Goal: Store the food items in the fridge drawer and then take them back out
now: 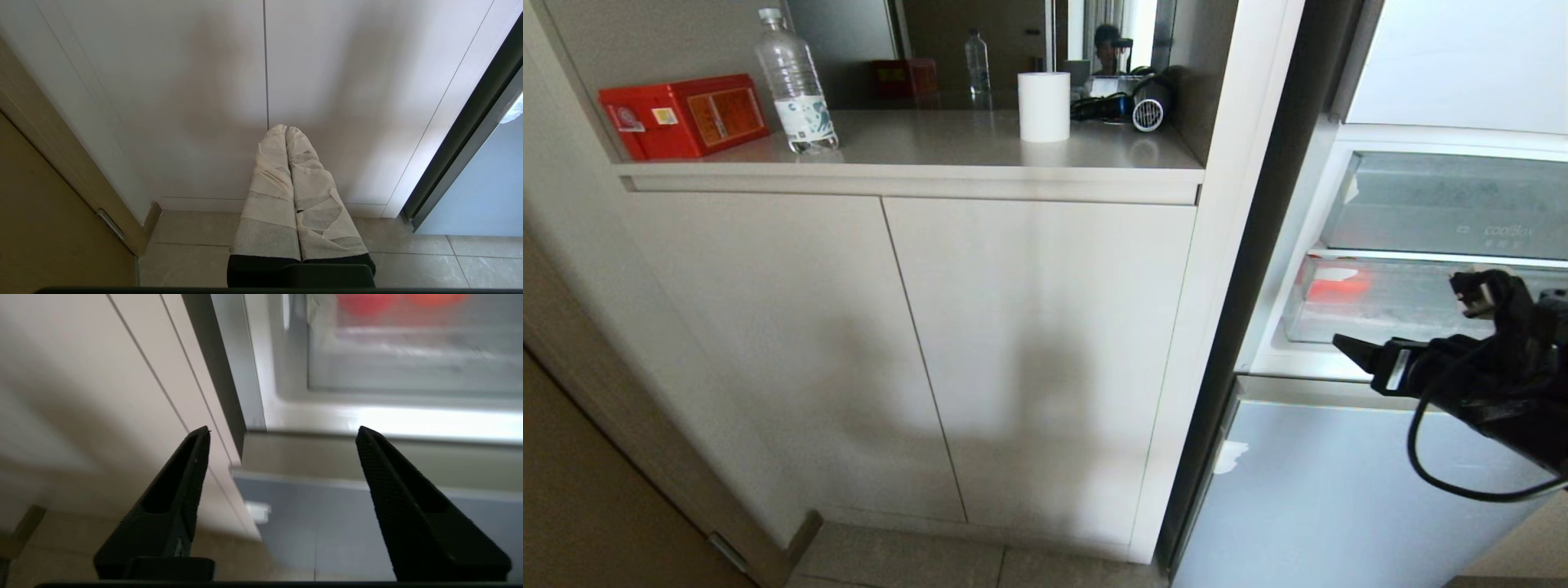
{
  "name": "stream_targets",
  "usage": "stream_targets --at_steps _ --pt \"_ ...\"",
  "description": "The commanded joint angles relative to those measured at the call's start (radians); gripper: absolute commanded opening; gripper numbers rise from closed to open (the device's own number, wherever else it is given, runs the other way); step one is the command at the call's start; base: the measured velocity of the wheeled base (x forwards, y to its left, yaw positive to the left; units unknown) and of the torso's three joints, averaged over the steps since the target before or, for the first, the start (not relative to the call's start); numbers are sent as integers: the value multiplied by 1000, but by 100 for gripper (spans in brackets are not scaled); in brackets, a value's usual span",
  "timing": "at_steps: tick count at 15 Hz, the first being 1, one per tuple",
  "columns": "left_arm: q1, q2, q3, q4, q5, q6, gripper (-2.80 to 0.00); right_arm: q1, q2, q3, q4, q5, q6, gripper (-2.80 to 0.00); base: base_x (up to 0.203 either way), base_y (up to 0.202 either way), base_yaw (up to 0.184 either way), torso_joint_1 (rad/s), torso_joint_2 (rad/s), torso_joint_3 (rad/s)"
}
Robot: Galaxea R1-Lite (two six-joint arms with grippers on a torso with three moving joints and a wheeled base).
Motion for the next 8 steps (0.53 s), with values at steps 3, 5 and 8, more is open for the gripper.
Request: stream_targets --at_steps 3,5,8 --pt "0 0 -1 0 0 0 -280 -60 266 -17 -336 40 -25 0 0 0 0 0 0 0" --pt "0 0 0 0 0 0 -280 -76 326 -53 -385 42 -33 0 0 0 0 0 0 0" --pt "0 0 -1 0 0 0 -280 -84 399 -117 -422 43 -35 0 0 0 0 0 0 0"
